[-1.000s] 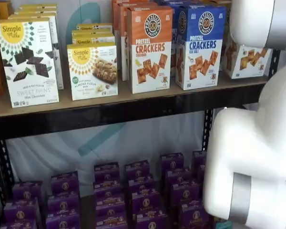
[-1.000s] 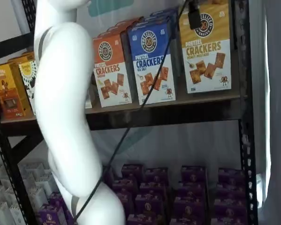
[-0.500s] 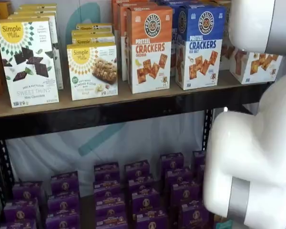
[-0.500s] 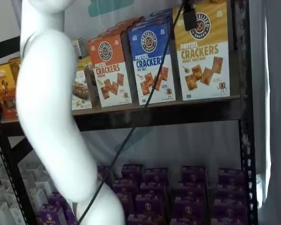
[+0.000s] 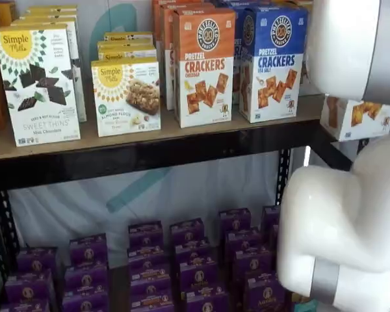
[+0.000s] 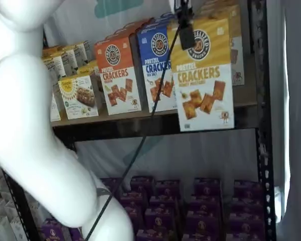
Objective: Retrieve the yellow and white box located on the top shelf, the sixth one from the left
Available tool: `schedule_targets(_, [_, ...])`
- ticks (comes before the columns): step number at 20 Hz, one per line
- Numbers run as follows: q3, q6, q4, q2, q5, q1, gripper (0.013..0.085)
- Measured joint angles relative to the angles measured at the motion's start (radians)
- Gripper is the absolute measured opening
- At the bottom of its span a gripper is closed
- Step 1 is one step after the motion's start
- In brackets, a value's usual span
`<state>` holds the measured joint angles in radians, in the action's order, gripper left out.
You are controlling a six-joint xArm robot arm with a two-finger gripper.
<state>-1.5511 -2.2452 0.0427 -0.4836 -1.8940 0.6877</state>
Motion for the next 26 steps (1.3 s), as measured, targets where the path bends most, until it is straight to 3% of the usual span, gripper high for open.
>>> schedule_targets(3, [0.047, 0.027, -0.015, -0.048, -0.032, -0.031, 0.0610])
schedule_targets(9, [0.148, 0.086, 0.019, -0.149, -0.036, -0.075, 0.0610])
schedule_targets(19, [0.274, 0.270, 0.019, -0.272, -0.081, -0.256, 0.0610])
schedule_targets(26, [0.288, 0.360, 0.017, -0.282, -0.094, -0.346, 0.0610])
